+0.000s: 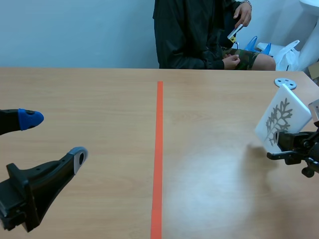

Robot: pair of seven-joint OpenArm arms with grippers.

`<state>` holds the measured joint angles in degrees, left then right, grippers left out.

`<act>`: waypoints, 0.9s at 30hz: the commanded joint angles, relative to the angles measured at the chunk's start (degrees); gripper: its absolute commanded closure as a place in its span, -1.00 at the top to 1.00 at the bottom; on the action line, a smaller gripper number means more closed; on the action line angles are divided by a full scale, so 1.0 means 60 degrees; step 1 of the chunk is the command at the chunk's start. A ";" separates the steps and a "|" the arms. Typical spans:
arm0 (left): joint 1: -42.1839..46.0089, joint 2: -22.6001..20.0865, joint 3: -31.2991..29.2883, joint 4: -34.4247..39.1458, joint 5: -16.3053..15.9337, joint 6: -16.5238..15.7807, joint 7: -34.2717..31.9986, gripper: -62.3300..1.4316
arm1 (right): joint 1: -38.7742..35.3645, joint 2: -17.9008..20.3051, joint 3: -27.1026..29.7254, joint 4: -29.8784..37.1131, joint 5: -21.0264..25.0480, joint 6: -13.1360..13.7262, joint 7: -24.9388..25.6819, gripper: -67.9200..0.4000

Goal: Sort the leaf by its shape. The table is split by an orange tape line. A compound leaf with several leaflets goes to the left side, a simple leaf with one blade goes to the right side. Return to the home posture when a red brick is placed on the table.

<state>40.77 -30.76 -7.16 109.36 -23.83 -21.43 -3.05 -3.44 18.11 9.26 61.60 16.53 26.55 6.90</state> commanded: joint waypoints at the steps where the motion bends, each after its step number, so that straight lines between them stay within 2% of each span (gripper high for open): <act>1: 0.0022 0.0069 0.0025 0.0138 -0.0062 -0.0022 -0.0055 1.00 | 0.0288 0.0178 -0.0036 -0.0033 0.0091 -0.0069 0.0208 -0.95; 4: 0.0022 0.0069 0.0025 0.0138 -0.0062 -0.0022 -0.0051 1.00 | 0.0525 0.0178 -0.0036 -0.0495 0.0062 -0.0113 0.0328 -0.95; 8: 0.0022 0.0069 0.0025 0.0138 -0.0062 -0.0022 -0.0040 1.00 | 0.0601 0.0178 -0.0036 -0.0787 0.0033 -0.0510 0.0444 -0.95; 13: 0.0022 0.0069 0.0025 0.0138 -0.0062 -0.0022 -0.0026 1.00 | 0.0572 0.0178 -0.0036 -0.0852 0.0033 -0.0794 0.0433 -0.95; 23: 0.0022 0.0069 0.0025 0.0138 -0.0062 -0.0022 -0.0022 1.00 | 0.0543 0.0175 -0.0036 -0.0852 0.0033 -0.0790 0.0372 -0.91; 27: 0.0022 0.0069 0.0025 0.0138 -0.0062 -0.0022 -0.0022 1.00 | 0.0539 0.0175 -0.0036 -0.0852 0.0033 -0.0790 0.0331 -0.71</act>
<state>40.77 -30.76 -7.16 109.36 -23.83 -21.45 -2.39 -0.69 18.11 9.21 55.44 16.29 21.82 8.43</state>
